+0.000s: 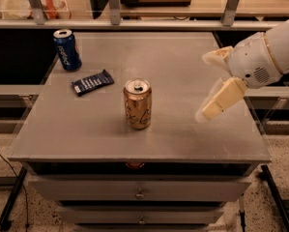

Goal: Knock orange can over

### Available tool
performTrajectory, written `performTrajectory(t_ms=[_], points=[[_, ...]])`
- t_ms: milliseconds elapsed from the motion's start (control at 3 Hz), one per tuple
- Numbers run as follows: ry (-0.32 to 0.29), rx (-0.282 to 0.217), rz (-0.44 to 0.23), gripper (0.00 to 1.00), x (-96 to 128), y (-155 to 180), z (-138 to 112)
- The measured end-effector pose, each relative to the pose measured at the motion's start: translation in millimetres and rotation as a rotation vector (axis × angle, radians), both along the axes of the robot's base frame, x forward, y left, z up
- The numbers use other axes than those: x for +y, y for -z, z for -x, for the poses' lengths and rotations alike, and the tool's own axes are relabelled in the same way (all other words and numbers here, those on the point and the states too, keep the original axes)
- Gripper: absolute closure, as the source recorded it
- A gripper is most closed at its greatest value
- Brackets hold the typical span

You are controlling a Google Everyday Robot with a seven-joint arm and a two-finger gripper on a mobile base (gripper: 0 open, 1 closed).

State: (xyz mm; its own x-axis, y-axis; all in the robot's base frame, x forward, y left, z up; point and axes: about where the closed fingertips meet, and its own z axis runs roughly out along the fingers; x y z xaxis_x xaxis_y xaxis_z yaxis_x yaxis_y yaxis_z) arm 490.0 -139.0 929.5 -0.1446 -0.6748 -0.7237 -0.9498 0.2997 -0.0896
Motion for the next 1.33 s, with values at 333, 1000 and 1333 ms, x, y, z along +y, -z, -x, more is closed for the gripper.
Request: performTrajectory(t_ms=[333,1000,1333], points=[[-0.012,-0.008,-0.097,0.00,13,18,-4],[-0.051,-0.062,-0.295,0.00,46,47,-22],[-0.090,-0.073,-0.371,0.00,65,53,-26]])
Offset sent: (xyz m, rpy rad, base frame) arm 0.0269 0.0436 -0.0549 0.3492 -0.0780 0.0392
